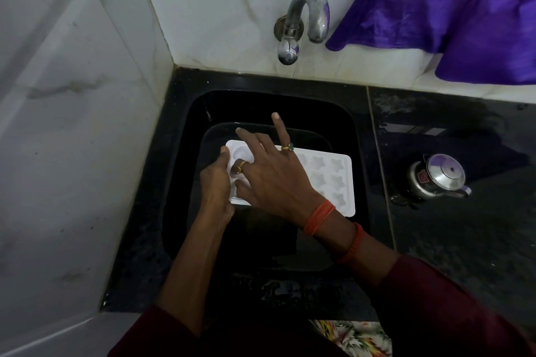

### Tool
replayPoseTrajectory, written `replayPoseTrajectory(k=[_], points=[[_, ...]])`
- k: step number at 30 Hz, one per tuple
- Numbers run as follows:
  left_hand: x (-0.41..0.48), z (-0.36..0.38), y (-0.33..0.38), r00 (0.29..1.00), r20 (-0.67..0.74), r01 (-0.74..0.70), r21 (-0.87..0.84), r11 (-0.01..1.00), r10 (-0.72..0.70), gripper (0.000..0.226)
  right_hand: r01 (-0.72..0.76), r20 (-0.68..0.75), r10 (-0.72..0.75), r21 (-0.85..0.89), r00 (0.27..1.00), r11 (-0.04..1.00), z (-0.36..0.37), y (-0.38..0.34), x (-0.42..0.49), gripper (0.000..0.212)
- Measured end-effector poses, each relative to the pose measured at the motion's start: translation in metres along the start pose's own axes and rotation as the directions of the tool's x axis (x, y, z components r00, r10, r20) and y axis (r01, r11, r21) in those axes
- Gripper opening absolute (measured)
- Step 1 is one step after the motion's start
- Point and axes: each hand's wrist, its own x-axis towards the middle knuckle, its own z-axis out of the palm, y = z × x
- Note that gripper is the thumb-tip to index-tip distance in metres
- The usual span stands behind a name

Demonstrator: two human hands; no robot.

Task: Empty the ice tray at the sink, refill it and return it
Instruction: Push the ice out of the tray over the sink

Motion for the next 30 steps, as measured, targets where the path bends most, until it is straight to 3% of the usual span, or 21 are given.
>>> replayPoseTrajectory(k=[4, 15, 25, 30], points=[[-0.0002, 0.0024, 0.0012, 1.0, 0.01, -0.007, -0.029, 1.0, 0.007, 0.033, -0.049, -0.013, 0.049, -0.006, 0.999, 0.999, -0.0009, 0.0022, -0.0006, 0.034], [0.0006, 0.0062, 0.0038, 1.0, -0.003, 0.001, -0.057, 0.998, -0.001, 0.039, -0.049, -0.222, 0.068, 0.087, 0.973, 0.995, 0.0043, 0.0001, 0.0022, 0.026], [0.002, 0.0045, 0.0014, 0.999, -0.029, -0.025, -0.034, 0.999, 0.024, 0.03, -0.094, -0.074, 0.102, 0.107, 0.992, 0.99, 0.0015, 0.0037, 0.0021, 0.03], [0.0023, 0.0034, 0.0049, 0.998, -0.058, -0.032, -0.009, 0.999, 0.031, 0.029, -0.141, -0.019, 0.143, 0.083, 0.99, 0.987, 0.0006, 0.0069, 0.006, 0.048]])
